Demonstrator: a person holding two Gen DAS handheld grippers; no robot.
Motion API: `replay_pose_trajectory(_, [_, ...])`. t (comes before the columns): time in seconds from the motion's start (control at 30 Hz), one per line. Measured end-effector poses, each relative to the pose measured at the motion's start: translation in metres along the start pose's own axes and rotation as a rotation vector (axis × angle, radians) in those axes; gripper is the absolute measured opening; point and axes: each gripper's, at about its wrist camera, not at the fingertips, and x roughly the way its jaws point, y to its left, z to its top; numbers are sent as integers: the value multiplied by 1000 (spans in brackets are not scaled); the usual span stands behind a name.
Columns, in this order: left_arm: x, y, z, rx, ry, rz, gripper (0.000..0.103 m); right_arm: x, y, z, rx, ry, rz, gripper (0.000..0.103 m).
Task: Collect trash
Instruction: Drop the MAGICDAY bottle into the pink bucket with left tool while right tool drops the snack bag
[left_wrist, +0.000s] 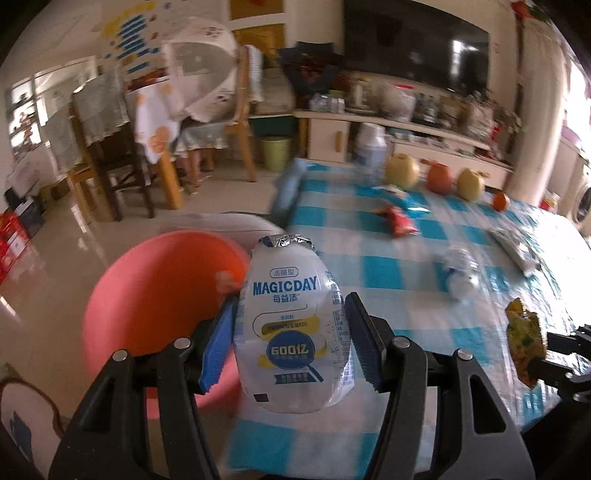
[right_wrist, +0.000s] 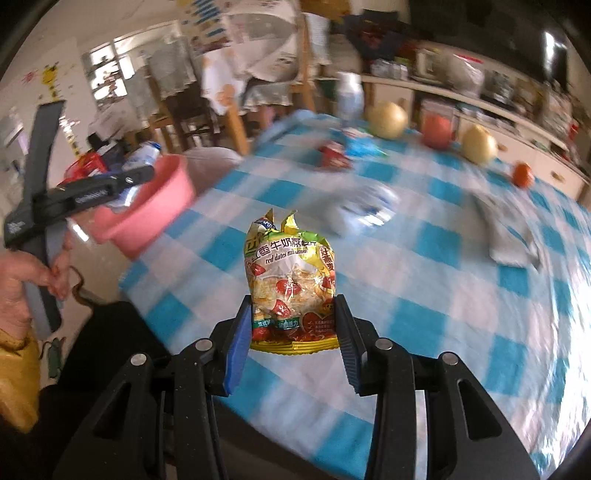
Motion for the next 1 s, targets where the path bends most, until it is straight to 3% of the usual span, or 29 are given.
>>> replay_pose_trajectory(0.47, [2, 114, -11, -146, 2, 129, 60, 58, 147, 97, -208, -39, 221, 44])
replay_pose_trajectory(0.73, [20, 140, -12, -174, 26, 154, 60, 104, 187, 137, -206, -50, 267, 44])
replay_pose_trajectory(0.8, [28, 143, -13, -183, 45, 173, 67, 118, 191, 143, -200, -43, 250, 52])
replay_pose_trajectory(0.9, [35, 146, -16, -187, 66, 197, 81, 124, 184, 146, -157, -71, 250, 75])
replay_pose_trajectory(1.0, [39, 147, -19, -180, 78, 226, 87, 120, 170, 141, -110, -91, 221, 83])
